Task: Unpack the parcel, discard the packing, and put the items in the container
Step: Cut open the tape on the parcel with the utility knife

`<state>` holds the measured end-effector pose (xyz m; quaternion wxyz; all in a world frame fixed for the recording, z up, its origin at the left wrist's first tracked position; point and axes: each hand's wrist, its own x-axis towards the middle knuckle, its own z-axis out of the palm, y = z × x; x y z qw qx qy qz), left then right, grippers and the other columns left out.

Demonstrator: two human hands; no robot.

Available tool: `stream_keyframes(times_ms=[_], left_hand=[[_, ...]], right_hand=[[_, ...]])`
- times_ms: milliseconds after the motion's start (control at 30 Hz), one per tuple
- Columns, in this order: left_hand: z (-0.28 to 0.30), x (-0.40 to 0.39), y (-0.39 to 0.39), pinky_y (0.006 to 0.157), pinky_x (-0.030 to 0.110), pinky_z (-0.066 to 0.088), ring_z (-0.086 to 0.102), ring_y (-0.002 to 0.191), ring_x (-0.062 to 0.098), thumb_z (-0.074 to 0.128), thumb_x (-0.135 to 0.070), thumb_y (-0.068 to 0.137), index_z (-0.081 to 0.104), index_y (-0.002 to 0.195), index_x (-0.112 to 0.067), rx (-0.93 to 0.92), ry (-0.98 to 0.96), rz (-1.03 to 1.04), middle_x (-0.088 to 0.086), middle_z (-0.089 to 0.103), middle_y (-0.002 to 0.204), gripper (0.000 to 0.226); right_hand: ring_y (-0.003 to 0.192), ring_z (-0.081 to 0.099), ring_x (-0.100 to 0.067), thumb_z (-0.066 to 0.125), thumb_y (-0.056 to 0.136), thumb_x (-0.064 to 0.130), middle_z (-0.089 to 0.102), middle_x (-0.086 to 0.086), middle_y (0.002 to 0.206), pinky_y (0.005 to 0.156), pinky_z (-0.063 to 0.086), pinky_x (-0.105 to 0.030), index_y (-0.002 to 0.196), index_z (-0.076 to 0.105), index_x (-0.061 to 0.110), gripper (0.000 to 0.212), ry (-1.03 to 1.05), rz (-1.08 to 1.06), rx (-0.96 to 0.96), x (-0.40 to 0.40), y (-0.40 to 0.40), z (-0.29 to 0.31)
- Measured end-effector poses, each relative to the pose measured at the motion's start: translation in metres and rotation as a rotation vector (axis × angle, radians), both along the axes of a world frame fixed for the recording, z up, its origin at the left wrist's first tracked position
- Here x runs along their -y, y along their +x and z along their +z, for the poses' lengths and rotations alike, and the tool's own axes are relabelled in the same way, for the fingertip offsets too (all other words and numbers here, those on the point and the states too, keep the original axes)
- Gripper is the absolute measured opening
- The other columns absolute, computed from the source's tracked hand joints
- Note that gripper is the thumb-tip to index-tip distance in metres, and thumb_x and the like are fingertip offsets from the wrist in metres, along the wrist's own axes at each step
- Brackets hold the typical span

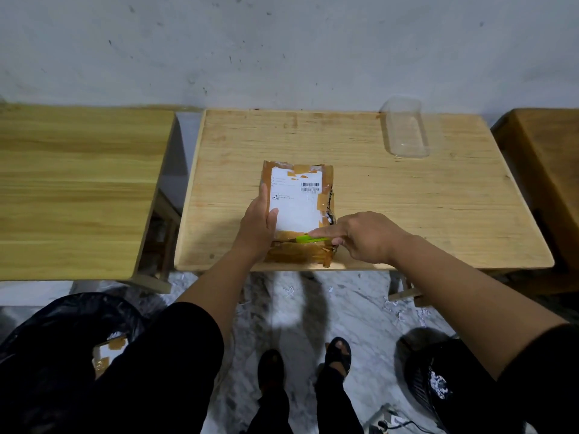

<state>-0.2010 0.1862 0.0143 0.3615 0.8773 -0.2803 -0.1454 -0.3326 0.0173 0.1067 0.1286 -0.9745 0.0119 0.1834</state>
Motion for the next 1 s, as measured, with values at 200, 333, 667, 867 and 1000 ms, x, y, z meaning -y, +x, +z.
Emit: stream_keyframes(times_ms=[200,333,667,867,1000], left_hand=[[0.004,0.000,-0.002,0.100,0.040,0.037,0.042,0.124,0.030,0.034,-0.021,0.098,0.006,0.147,-0.009,0.000,0.008,0.006,0.017,0.041,0.141,0.058],[0.004,0.001,-0.003,0.101,0.040,0.035,0.041,0.125,0.032,0.035,-0.018,0.098,0.007,0.147,-0.006,0.008,0.007,0.011,0.019,0.040,0.142,0.058],[-0.002,0.002,-0.001,0.105,0.038,0.031,0.036,0.131,0.030,0.035,-0.020,0.098,0.007,0.147,-0.009,0.009,-0.005,0.012,0.016,0.035,0.147,0.058],[0.000,0.002,-0.003,0.105,0.035,0.029,0.033,0.133,0.029,0.036,-0.019,0.098,0.007,0.147,-0.008,0.002,-0.030,0.011,0.015,0.033,0.148,0.058],[0.002,0.002,-0.004,0.096,0.024,0.026,0.036,0.130,0.027,0.035,-0.019,0.098,0.006,0.147,-0.009,-0.005,-0.043,0.011,0.015,0.037,0.145,0.058]], right_hand=[[0.098,0.061,-0.026,0.044,0.095,0.026,0.069,0.000,0.111,0.077,0.048,-0.031,0.129,0.042,0.051,0.042,-0.015,-0.038,-0.121,0.032,-0.024,0.001],[0.088,0.062,-0.013,0.054,0.093,0.023,0.071,0.007,0.101,0.079,0.048,-0.022,0.123,0.054,0.040,0.035,0.483,-0.399,-0.032,0.040,-0.038,0.012],[0.030,0.030,-0.005,0.058,0.090,0.031,0.044,-0.001,0.052,0.033,0.026,-0.012,0.124,0.057,0.029,0.034,1.167,-1.397,0.278,-0.025,-0.015,-0.052],[0.037,0.028,-0.007,0.051,0.094,0.019,0.038,0.000,0.054,0.033,0.023,-0.016,0.130,0.051,0.028,0.037,1.316,-1.372,0.286,-0.030,-0.018,-0.055],[0.044,0.033,-0.006,0.040,0.097,0.008,0.038,-0.001,0.062,0.036,0.025,-0.018,0.138,0.039,0.029,0.046,1.485,-1.233,0.281,-0.034,-0.024,-0.055]])
